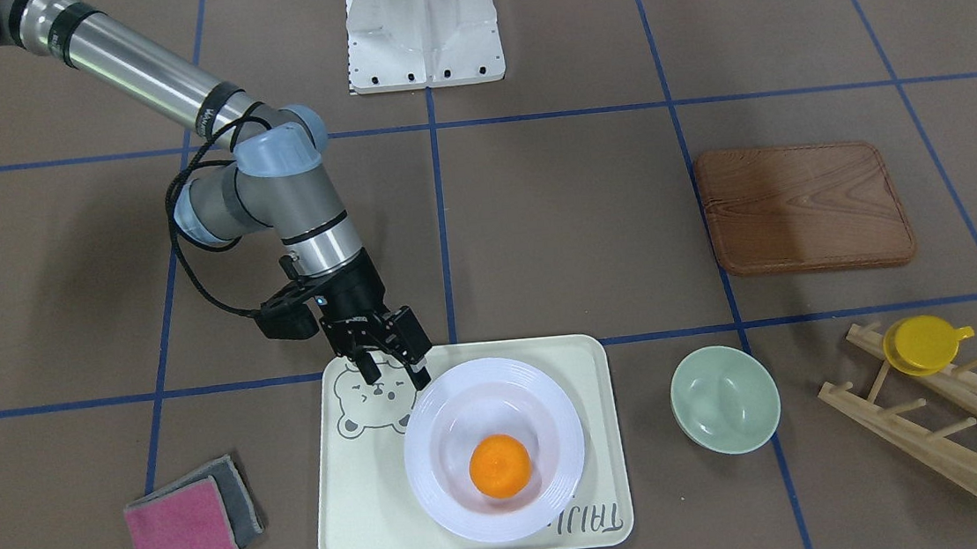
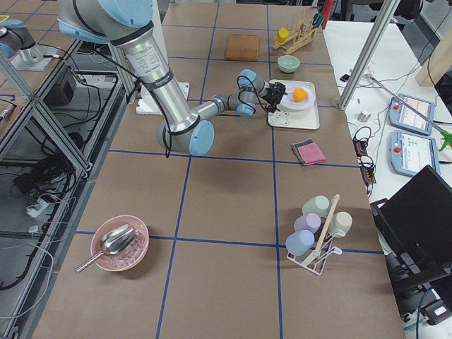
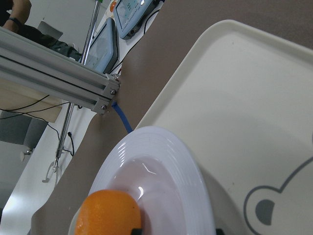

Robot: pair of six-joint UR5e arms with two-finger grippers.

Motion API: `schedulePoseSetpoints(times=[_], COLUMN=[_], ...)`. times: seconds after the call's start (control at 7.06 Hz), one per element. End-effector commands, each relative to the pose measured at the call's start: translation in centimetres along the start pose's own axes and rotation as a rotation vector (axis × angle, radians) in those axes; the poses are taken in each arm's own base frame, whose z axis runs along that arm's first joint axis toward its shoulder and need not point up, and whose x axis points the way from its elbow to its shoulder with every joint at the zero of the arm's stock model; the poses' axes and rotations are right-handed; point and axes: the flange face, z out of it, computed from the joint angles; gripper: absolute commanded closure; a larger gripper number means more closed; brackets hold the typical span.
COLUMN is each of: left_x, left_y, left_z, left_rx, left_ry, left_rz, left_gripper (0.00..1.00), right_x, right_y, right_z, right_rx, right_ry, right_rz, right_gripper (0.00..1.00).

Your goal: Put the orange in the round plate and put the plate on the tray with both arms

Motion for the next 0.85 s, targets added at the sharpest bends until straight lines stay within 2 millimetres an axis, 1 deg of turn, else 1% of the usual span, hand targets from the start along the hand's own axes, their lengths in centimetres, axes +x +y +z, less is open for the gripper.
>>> schedulePoseSetpoints(times=[0.0,0.14,0.28,0.43,0.57,0.71], left_x=[-0.1,-0.1,0.3,1.7,3.8,5.9], left_y=[1.2,1.4,1.4,1.8,3.4,5.5], left_z=[0.7,0.8,0.1,-0.8,-1.6,-1.9], left_rx=[-0.006,-0.011,-0.010,-0.006,0.022,0.044], left_ry=[0.003,-0.003,-0.033,-0.065,-0.076,-0.075], left_rz=[-0.006,-0.018,-0.005,-0.057,-0.157,-0.247], left_gripper=[0.00,0.00,0.00,0.00,0.00,0.00], right_x=[-0.9,-0.4,1.3,4.8,8.3,12.4], right_y=[-6.8,-11.0,-15.8,-19.9,-23.3,-26.6], right_z=[-6.0,-9.6,-12.9,-15.5,-18.2,-20.3], right_rx=[-0.142,-0.213,-0.277,-0.333,-0.370,-0.393], right_ry=[0.151,0.210,0.240,0.234,0.227,0.234], right_rz=[-0.210,-0.315,-0.404,-0.481,-0.532,-0.587], right_gripper=[0.00,0.00,0.00,0.00,0.00,0.00])
